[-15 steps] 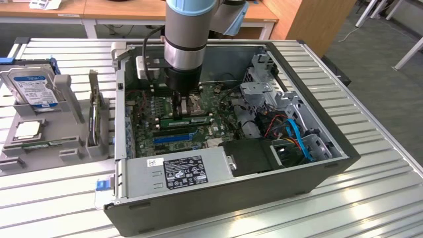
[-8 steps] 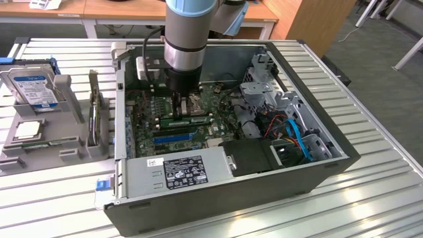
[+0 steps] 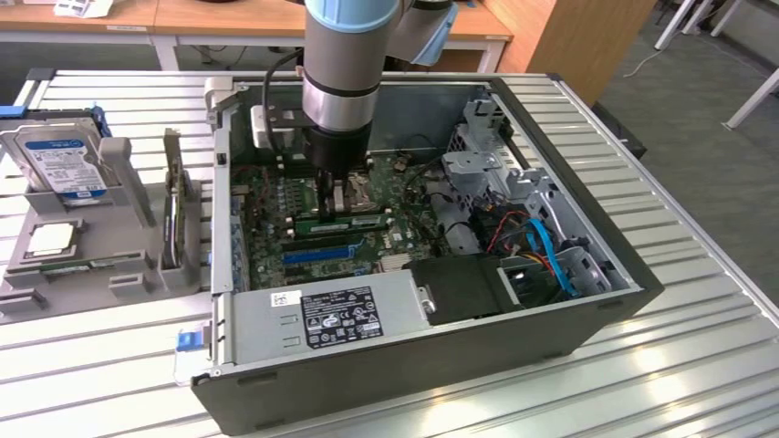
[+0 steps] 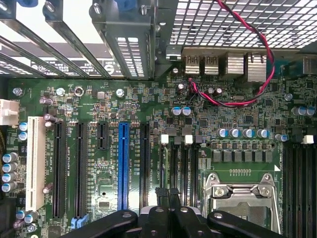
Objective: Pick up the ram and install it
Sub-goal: 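Press down the ram until it locks into place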
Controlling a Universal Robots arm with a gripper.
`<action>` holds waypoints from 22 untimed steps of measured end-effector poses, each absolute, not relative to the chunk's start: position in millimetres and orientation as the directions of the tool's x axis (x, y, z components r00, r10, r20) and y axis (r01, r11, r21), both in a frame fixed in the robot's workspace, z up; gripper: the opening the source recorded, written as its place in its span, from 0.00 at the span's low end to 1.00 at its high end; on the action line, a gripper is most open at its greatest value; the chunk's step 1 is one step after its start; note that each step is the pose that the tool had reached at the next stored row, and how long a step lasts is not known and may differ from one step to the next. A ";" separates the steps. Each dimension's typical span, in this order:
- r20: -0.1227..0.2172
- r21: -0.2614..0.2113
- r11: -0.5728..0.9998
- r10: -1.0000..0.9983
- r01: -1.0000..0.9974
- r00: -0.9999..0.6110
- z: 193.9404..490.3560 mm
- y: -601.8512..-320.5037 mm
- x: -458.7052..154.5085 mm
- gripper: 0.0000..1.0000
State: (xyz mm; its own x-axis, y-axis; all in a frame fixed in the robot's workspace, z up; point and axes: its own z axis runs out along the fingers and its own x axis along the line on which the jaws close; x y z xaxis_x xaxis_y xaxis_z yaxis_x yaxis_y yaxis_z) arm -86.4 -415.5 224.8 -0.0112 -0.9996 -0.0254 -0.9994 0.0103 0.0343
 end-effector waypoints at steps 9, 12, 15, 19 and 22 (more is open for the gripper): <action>-0.025 0.034 0.010 -1.000 -0.999 -0.011 223.6 -415.6 -86.4 0.10; -0.026 0.034 0.010 -1.000 -0.999 -0.011 223.3 -415.6 -86.4 0.10; -0.026 0.034 0.010 -1.000 -0.999 -0.011 223.1 -415.6 -86.4 0.10; -0.026 0.034 0.010 -1.000 -0.999 -0.011 222.9 -415.6 -86.4 0.10; -0.027 0.034 0.010 -1.000 -0.999 -0.011 222.2 -415.6 -86.4 0.10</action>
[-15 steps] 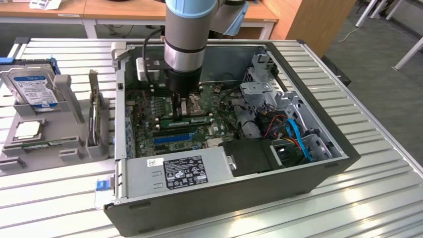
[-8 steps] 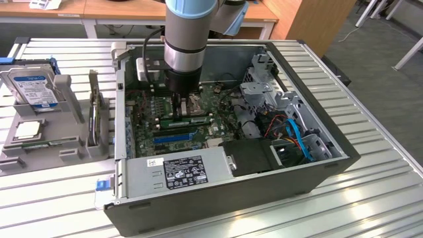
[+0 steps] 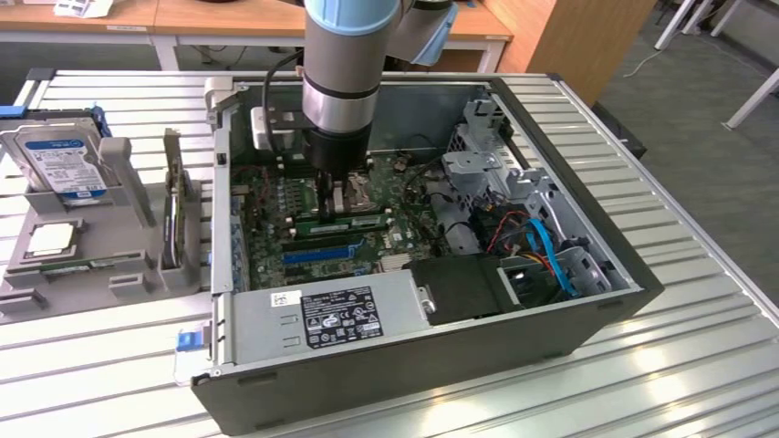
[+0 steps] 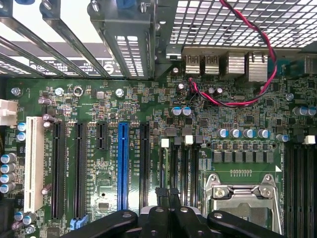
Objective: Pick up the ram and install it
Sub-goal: 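Press down the ram until it locks into place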
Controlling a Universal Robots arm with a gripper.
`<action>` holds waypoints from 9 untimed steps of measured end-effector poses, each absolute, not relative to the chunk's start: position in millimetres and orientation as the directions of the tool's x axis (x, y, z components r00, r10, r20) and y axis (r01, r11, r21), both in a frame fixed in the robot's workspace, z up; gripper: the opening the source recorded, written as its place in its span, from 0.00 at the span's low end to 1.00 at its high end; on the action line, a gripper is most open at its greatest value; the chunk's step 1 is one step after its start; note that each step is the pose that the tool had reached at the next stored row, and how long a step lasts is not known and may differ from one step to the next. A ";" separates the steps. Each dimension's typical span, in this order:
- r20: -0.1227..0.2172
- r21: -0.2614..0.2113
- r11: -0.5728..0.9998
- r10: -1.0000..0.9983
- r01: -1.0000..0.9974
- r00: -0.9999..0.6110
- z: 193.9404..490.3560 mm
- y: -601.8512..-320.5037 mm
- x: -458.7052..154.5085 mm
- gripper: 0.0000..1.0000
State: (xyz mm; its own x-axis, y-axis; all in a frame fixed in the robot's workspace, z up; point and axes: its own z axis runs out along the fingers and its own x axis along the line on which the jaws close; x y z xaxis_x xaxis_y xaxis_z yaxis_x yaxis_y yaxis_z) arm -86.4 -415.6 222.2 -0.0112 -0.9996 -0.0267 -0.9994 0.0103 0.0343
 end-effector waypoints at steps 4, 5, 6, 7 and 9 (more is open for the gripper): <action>-0.027 0.034 0.010 -1.000 -0.999 -0.011 222.2 -415.6 -86.4 0.10; -0.027 0.034 0.010 -1.000 -0.999 -0.011 222.2 -415.6 -86.4 0.10; -0.027 0.034 0.010 -1.000 -0.999 -0.011 222.2 -415.6 -86.4 0.10; -0.027 0.034 0.010 -1.000 -0.999 -0.011 222.2 -415.6 -86.4 0.10; -0.027 0.034 0.010 -1.000 -0.999 -0.011 221.8 -415.6 -86.4 0.10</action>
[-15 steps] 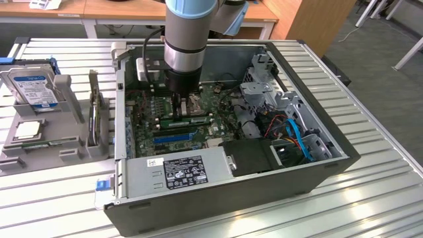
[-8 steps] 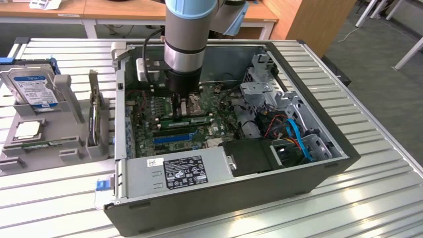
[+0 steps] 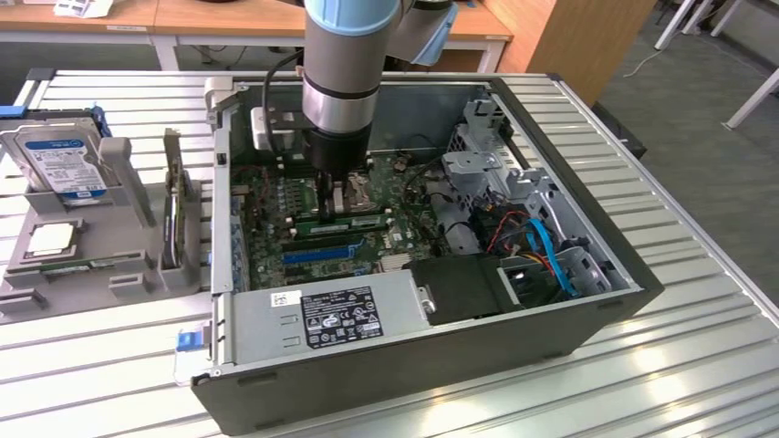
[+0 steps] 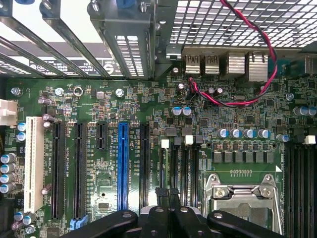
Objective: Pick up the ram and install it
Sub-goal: 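Press down the ram until it locks into place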
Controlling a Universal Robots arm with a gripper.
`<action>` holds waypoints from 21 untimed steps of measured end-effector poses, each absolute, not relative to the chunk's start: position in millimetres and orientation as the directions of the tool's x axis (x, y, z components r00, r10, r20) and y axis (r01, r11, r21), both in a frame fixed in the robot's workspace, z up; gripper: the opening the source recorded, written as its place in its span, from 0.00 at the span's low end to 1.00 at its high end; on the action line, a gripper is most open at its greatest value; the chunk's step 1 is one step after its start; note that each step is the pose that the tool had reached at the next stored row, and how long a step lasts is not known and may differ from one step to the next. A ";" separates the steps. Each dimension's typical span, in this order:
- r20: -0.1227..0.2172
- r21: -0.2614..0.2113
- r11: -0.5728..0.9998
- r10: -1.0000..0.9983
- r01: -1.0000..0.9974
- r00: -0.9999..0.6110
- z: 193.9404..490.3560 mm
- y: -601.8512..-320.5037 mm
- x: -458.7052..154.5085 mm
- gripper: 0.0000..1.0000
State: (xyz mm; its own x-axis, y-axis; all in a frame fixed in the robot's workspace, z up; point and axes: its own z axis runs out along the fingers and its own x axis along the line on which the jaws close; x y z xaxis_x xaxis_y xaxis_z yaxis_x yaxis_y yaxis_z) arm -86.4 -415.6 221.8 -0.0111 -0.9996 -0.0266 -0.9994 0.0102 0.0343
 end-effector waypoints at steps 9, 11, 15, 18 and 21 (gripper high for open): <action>-0.028 0.033 0.010 -1.000 -0.999 -0.011 222.9 -415.4 -86.2 0.10; -0.027 0.034 0.010 -1.000 -0.999 -0.011 225.9 -415.6 -86.3 0.10; -0.027 0.034 0.010 -1.000 -0.999 -0.011 252.1 -415.6 -86.1 0.10; -0.027 0.034 0.010 -1.000 -0.999 -0.011 266.7 -415.6 -85.9 0.10; -0.027 0.034 0.010 -1.000 -0.999 -0.011 271.3 -415.6 -85.9 0.10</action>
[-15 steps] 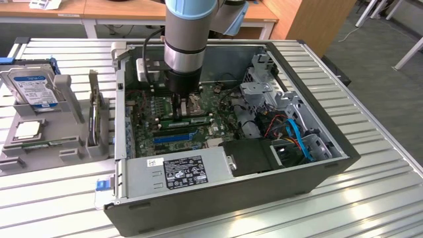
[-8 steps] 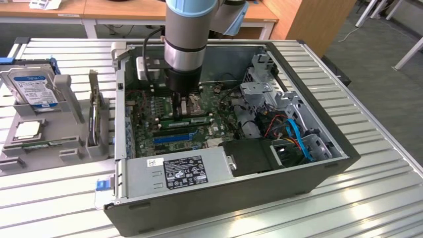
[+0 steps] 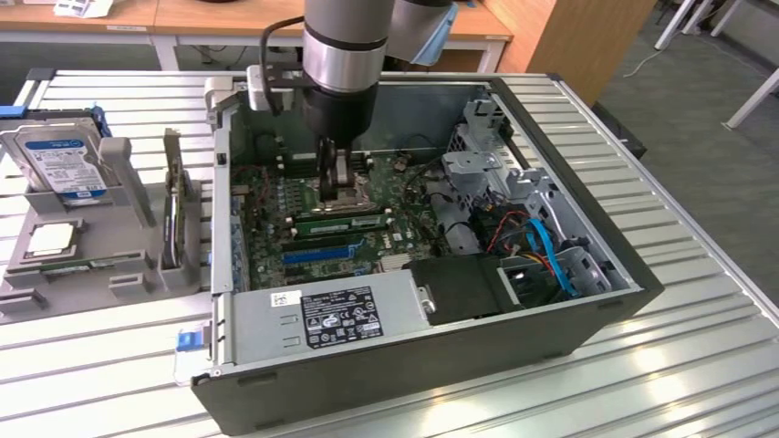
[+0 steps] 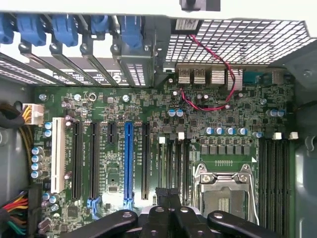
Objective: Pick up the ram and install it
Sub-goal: 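Press down the ram until it locks into place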
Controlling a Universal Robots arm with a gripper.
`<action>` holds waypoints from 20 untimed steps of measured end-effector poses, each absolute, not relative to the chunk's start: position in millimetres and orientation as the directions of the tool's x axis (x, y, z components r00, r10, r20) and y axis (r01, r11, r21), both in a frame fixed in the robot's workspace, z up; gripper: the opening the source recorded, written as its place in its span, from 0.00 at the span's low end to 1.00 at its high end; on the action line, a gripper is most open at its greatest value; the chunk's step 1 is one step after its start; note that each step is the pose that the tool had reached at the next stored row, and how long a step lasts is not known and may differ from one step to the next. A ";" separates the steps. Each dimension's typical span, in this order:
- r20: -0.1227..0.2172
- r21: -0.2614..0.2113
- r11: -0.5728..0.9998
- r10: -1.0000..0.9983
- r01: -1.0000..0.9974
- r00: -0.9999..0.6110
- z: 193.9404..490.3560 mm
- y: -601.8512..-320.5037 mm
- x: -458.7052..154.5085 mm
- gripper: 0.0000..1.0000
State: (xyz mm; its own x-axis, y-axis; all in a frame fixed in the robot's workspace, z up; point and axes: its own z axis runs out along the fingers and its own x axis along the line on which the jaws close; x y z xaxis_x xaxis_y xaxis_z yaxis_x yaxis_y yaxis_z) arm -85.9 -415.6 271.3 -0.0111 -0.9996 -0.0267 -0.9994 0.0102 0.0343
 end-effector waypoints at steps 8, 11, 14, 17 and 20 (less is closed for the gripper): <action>-0.027 0.034 0.010 -1.000 -0.999 -0.011 282.9 -415.6 -85.9 0.10; -0.027 0.034 0.010 -1.000 -0.999 -0.011 287.4 -415.6 -85.9 0.10; -0.027 0.034 0.010 -1.000 -0.999 -0.011 291.7 -415.6 -85.9 0.10; -0.027 0.034 0.010 -1.000 -0.999 -0.011 296.0 -415.6 -85.9 0.10; -0.027 0.034 0.010 -1.000 -0.999 -0.011 300.5 -415.6 -85.9 0.10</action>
